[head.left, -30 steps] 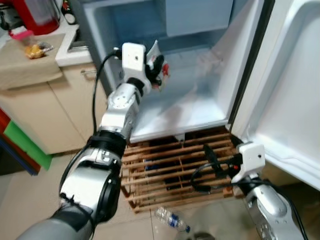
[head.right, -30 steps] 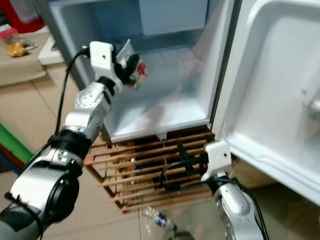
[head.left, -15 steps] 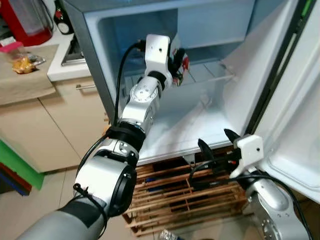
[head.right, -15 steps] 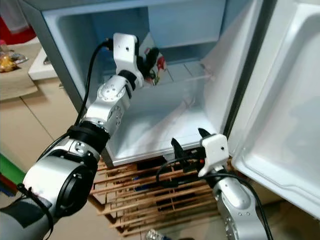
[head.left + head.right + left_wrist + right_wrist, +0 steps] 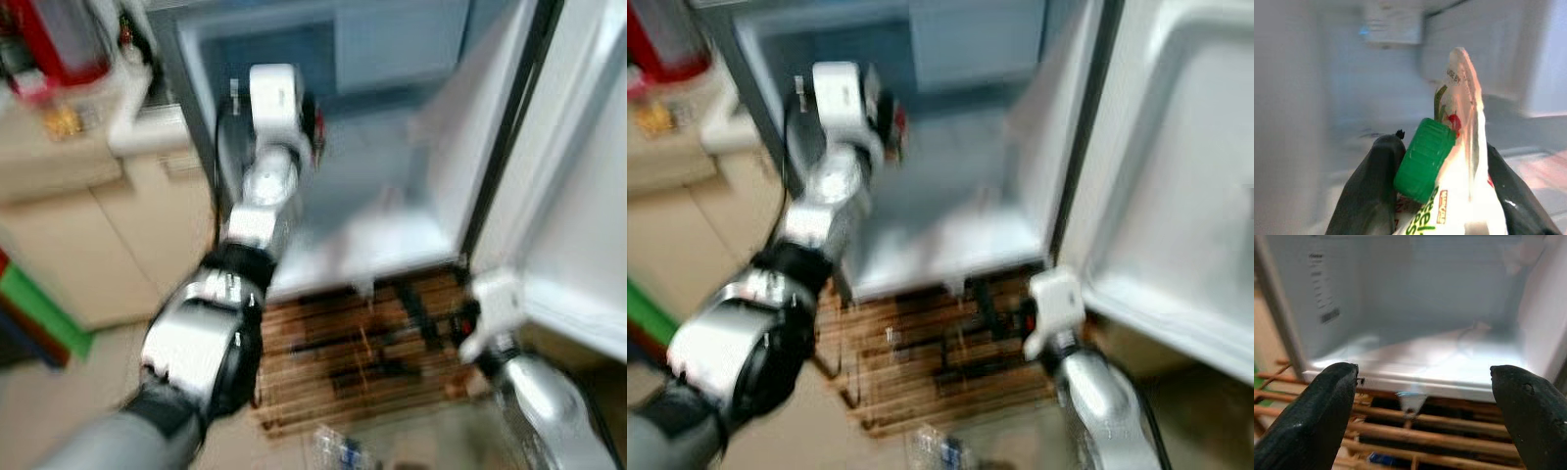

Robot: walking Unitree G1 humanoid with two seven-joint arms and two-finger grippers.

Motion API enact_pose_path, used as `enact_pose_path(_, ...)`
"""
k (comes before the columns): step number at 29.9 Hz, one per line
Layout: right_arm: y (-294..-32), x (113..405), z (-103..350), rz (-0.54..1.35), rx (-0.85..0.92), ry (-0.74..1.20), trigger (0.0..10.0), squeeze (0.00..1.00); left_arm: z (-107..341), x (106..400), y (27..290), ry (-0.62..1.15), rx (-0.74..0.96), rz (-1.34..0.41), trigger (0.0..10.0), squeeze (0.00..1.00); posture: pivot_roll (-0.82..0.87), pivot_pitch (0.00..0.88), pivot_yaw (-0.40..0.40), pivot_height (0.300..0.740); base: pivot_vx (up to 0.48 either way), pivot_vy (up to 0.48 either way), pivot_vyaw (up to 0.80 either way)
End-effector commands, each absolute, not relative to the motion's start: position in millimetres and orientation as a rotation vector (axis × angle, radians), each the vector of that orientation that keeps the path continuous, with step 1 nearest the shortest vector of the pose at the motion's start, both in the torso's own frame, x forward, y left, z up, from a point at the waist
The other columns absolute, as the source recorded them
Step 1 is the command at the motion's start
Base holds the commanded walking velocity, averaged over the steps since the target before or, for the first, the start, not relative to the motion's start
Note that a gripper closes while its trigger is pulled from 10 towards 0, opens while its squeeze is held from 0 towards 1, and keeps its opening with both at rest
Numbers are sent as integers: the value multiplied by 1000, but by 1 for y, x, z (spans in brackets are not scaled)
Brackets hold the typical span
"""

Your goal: Restocking fridge

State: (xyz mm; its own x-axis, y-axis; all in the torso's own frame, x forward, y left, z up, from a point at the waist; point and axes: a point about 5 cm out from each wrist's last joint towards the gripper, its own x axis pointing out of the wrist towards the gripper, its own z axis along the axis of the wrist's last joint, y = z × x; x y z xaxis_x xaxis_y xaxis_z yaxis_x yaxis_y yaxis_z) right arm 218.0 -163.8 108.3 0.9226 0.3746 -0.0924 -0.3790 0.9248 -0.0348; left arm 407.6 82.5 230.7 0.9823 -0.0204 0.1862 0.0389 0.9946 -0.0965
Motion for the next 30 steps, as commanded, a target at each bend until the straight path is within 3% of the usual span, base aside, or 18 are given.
enact_pose_path(1,-162,220,112,398,-51,74,10000,0,235,410,86,-203,-93,-3,10000,0,-246,0,101,740,0,0,0)
enact_pose_path(10,-160,215,113,404,-58,77,10000,0,237,414,89,-189,-66,4,10000,0,-266,14,108,740,0,0,0)
enact_pose_path(20,-156,200,123,405,-59,64,10000,0,254,416,69,-194,-137,-49,10000,0,-316,66,123,740,0,0,0)
enact_pose_path(23,-158,192,122,397,-59,82,10000,0,258,416,56,-146,-260,-39,10000,0,-331,83,124,740,0,0,0)
enact_pose_path(24,-159,190,120,392,-59,96,10000,0,264,412,39,-145,-308,-78,10000,0,-334,90,125,740,0,0,0)
enact_pose_path(30,-159,183,119,382,-54,119,10000,0,263,396,-6,-199,-221,-227,10000,0,-321,113,118,740,0,0,0)
